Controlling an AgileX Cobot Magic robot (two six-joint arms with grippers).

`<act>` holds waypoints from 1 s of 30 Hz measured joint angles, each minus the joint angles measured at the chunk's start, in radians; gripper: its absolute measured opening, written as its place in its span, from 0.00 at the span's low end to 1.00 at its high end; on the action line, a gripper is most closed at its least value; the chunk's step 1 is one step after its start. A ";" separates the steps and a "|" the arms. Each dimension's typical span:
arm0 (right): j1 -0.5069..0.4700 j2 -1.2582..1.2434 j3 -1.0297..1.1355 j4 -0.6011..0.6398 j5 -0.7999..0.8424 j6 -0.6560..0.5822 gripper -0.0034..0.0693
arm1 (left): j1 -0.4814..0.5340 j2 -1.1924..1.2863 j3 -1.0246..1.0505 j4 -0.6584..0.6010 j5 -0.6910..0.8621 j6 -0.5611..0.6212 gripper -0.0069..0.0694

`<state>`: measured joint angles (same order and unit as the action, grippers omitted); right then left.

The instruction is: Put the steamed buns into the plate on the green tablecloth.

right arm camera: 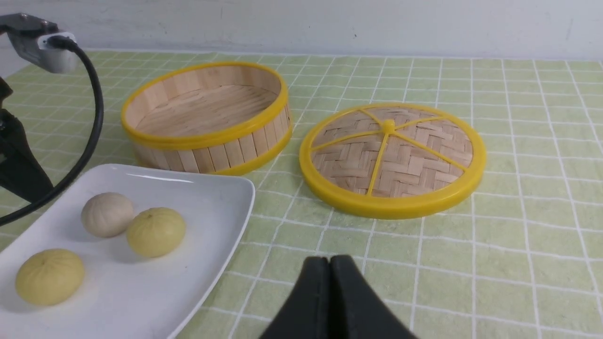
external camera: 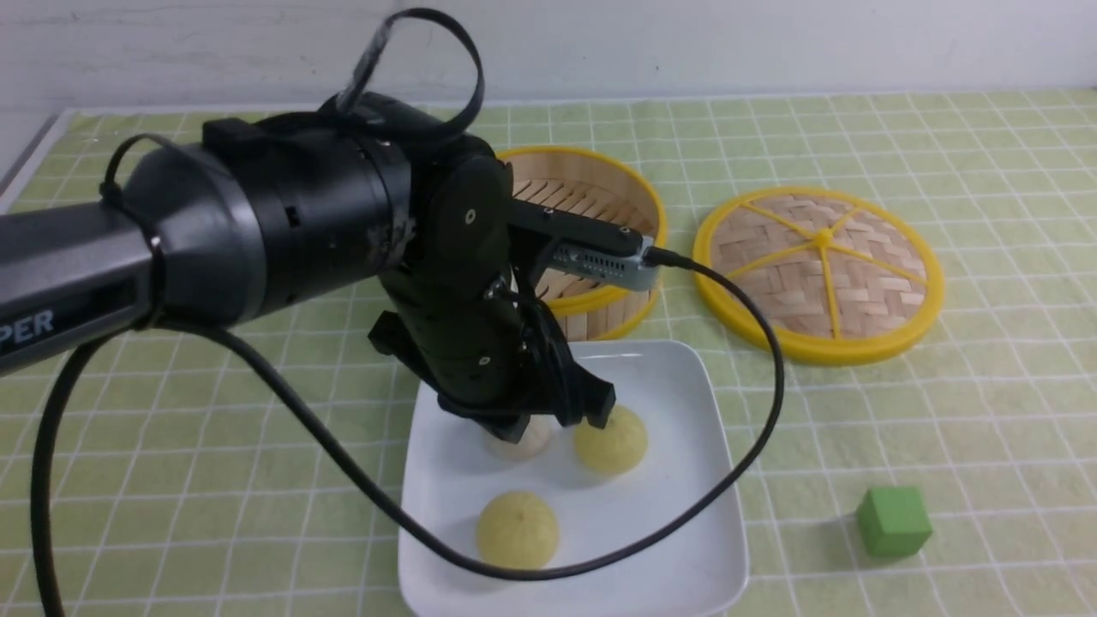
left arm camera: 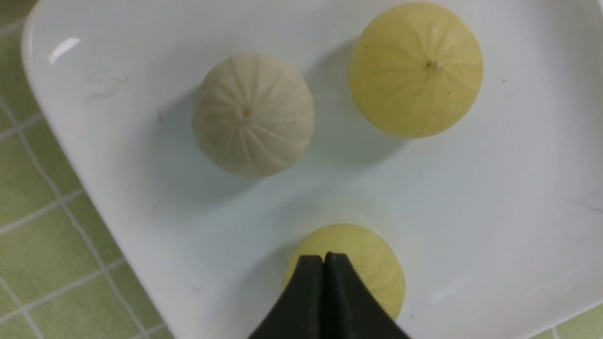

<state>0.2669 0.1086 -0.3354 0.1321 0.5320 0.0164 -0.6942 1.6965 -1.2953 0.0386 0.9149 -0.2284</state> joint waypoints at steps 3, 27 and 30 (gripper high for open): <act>0.000 -0.006 0.024 -0.008 -0.002 0.000 0.05 | 0.000 0.000 0.000 0.001 -0.002 -0.001 0.10; -0.225 -0.121 0.350 -0.158 -0.113 0.001 0.06 | 0.000 -0.524 0.051 0.145 0.137 -0.066 0.11; -0.225 -0.121 0.350 -0.158 -0.113 0.001 0.07 | 0.000 -0.684 0.151 0.199 0.152 -0.119 0.11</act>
<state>0.0421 -0.0120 0.0141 -0.0256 0.4187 0.0175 -0.6942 1.0122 -1.1445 0.2376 1.0671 -0.3477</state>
